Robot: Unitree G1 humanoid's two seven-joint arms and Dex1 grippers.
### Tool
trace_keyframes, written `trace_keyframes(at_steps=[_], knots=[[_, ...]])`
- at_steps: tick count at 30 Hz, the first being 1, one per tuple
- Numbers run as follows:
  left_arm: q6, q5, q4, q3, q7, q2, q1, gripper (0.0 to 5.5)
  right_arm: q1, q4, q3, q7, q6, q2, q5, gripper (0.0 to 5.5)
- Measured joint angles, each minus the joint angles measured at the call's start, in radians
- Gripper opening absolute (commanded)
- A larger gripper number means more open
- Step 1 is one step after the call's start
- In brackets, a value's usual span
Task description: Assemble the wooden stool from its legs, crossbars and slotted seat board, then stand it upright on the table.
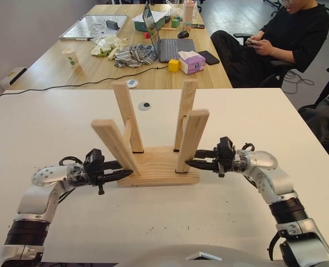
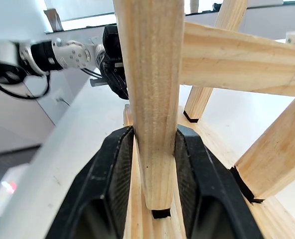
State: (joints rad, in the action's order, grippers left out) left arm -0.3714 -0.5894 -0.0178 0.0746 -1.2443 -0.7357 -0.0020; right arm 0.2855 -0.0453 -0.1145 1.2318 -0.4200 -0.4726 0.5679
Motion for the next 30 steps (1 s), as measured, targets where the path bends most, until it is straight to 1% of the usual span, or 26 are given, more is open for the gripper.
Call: trace_keyframes(at_steps=[3, 7, 8, 9, 10, 11, 15, 18, 19, 20, 22, 24, 27, 28, 30], knots=[[-0.244, -0.162, -0.025, 0.033, 0.037, -0.013, -0.050, 1.20, 0.084, -0.009, 0.068, -0.040, -0.290, -0.014, 0.126, 1.12], [-0.547, -0.294, 0.046, 0.059, 0.107, -0.008, -0.194, 1.20, 0.267, -0.148, 0.154, -0.117, -0.676, -0.006, 0.189, 1.12], [-0.637, -0.307, 0.101, 0.058, 0.136, 0.001, -0.259, 1.56, 0.334, -0.219, 0.178, -0.161, -0.790, -0.002, 0.190, 1.48], [-0.710, -0.313, 0.172, 0.049, 0.161, 0.013, -0.332, 1.71, 0.401, -0.298, 0.201, -0.215, -0.894, 0.005, 0.189, 1.66], [-0.745, -0.273, 0.262, 0.022, 0.209, 0.034, -0.428, 1.92, 0.484, -0.390, 0.214, -0.306, -0.969, 0.029, 0.157, 1.88], [-0.745, -0.220, 0.325, -0.015, 0.238, 0.050, -0.510, 2.05, 0.543, -0.452, 0.205, -0.373, -0.990, 0.042, 0.111, 2.05], [-0.736, -0.177, 0.466, -0.033, 0.235, 0.109, -0.591, 2.71, 0.581, -0.583, 0.231, -0.420, -0.981, 0.073, 0.089, 2.77], [-0.742, -0.182, 0.527, 0.017, 0.245, 0.132, -0.595, 3.21, 0.611, -0.671, 0.265, -0.429, -0.916, 0.064, 0.069, 3.32], [-0.745, -0.187, 0.545, 0.051, 0.256, 0.135, -0.595, 3.29, 0.620, -0.707, 0.274, -0.425, -0.893, 0.056, 0.064, 3.41], [-0.746, -0.197, 0.559, 0.083, 0.265, 0.137, -0.595, 3.52, 0.625, -0.738, 0.279, -0.418, -0.876, 0.036, 0.058, 3.67], [-0.745, -0.219, 0.575, 0.167, 0.277, 0.128, -0.589, 3.77, 0.628, -0.789, 0.302, -0.393, -0.836, -0.021, 0.042, 3.96], [-0.724, -0.227, 0.572, 0.244, 0.280, 0.091, -0.549, 3.81, 0.599, -0.791, 0.302, -0.327, -0.803, -0.105, 0.022, 4.28], [-0.439, -0.111, 0.512, 0.260, 0.269, 0.060, -0.397, 3.81, 0.422, -0.660, 0.243, -0.151, -0.558, -0.210, -0.042, 4.28], [-0.370, -0.083, 0.507, 0.259, 0.266, 0.060, -0.364, 3.81, 0.388, -0.646, 0.239, -0.128, -0.502, -0.218, -0.059, 4.28], [-0.136, -0.009, 0.488, 0.244, 0.229, 0.067, -0.259, 3.81, 0.271, -0.603, 0.221, -0.063, -0.312, -0.221, -0.105, 4.28]])
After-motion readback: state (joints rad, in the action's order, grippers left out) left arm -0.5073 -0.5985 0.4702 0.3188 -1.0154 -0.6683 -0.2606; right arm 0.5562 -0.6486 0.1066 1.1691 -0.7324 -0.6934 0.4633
